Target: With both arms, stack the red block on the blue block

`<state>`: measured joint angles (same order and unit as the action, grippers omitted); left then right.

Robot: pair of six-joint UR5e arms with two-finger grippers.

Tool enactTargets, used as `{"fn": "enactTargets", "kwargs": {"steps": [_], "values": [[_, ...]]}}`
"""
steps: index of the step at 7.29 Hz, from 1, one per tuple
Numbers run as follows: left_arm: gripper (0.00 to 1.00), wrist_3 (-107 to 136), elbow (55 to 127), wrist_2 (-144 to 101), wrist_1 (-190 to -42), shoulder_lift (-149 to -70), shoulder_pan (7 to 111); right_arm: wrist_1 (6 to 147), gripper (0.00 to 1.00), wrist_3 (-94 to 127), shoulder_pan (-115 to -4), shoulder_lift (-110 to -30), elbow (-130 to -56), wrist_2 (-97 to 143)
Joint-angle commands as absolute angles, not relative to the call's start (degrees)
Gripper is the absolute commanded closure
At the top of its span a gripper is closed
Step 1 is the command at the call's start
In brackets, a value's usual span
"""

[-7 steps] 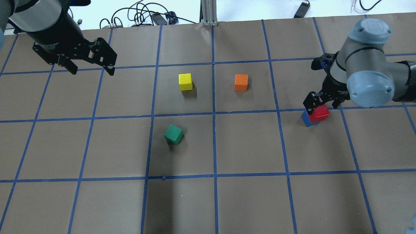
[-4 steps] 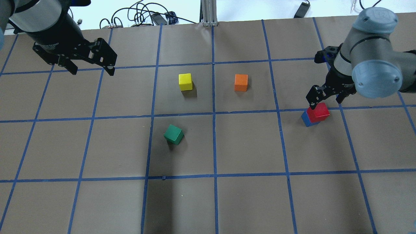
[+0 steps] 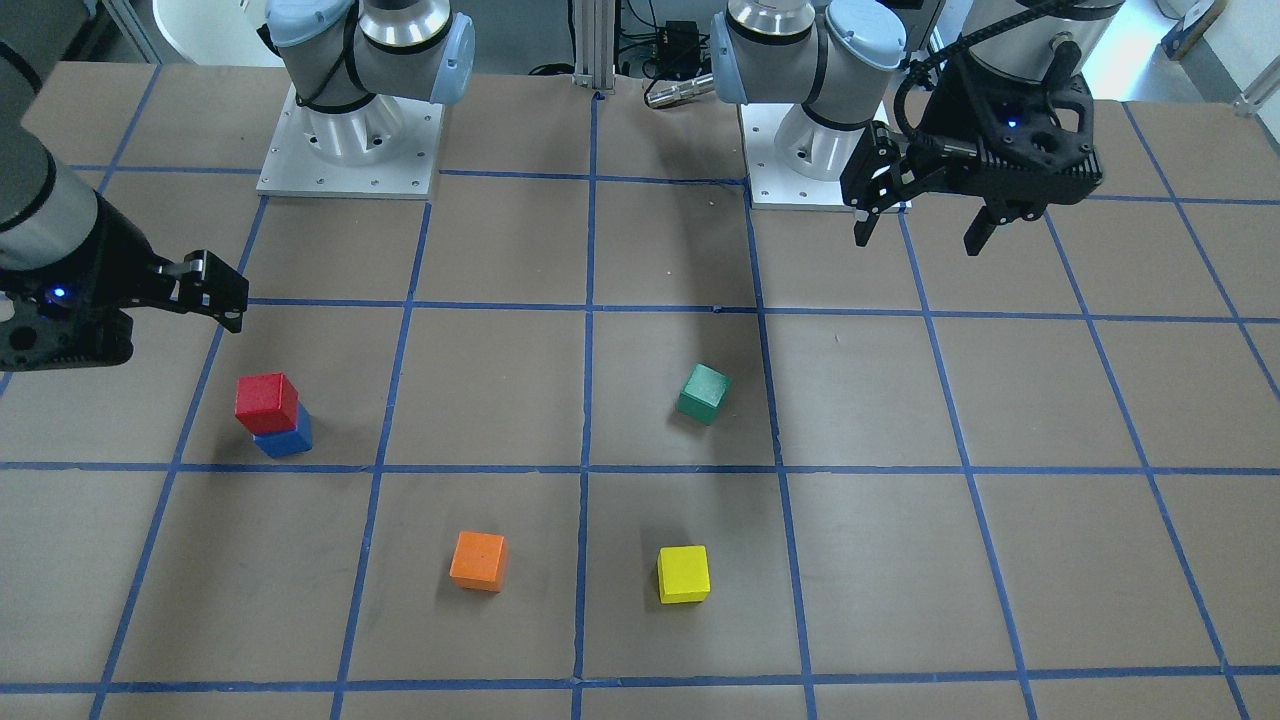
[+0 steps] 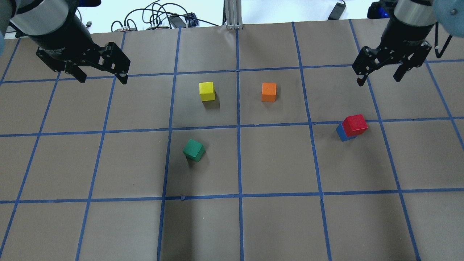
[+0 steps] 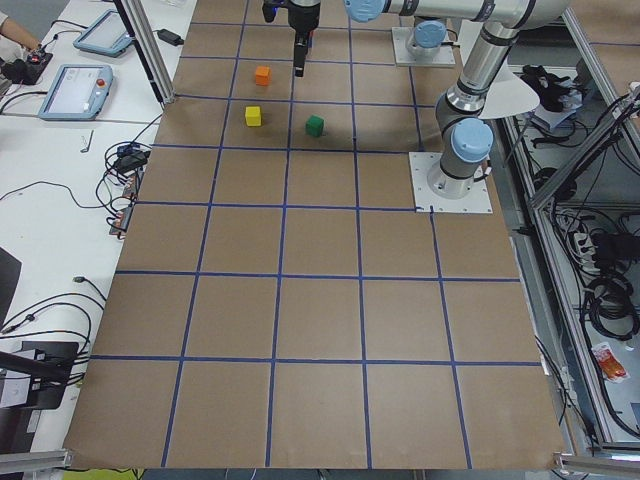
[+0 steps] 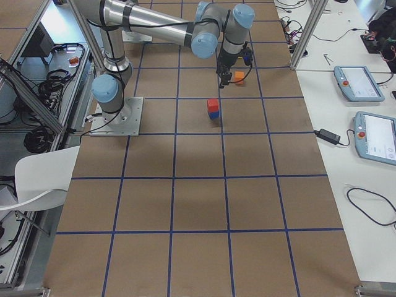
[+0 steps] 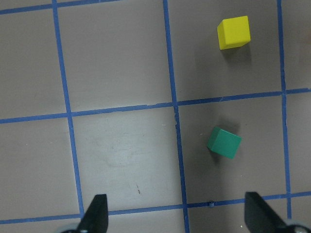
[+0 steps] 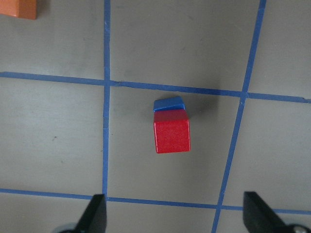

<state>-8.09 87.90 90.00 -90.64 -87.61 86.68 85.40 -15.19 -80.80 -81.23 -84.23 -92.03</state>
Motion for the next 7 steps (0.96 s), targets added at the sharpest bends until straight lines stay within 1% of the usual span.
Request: {"fn": "enactTargets", "kwargs": {"steps": [1,3,7], "values": [[0.00,-8.1,87.9,90.0,-90.6,-87.6,86.7,84.2,0.00,-11.3,-86.1,-81.9,-81.6,-91.6],[0.00,-8.1,87.9,90.0,-90.6,-87.6,86.7,83.8,0.00,4.0,-92.2,-82.2,-81.6,-91.6],[0.00,-8.2,87.9,90.0,-90.6,-87.5,86.6,83.6,0.00,3.0,-92.1,-83.3,-82.1,-87.5]]}}
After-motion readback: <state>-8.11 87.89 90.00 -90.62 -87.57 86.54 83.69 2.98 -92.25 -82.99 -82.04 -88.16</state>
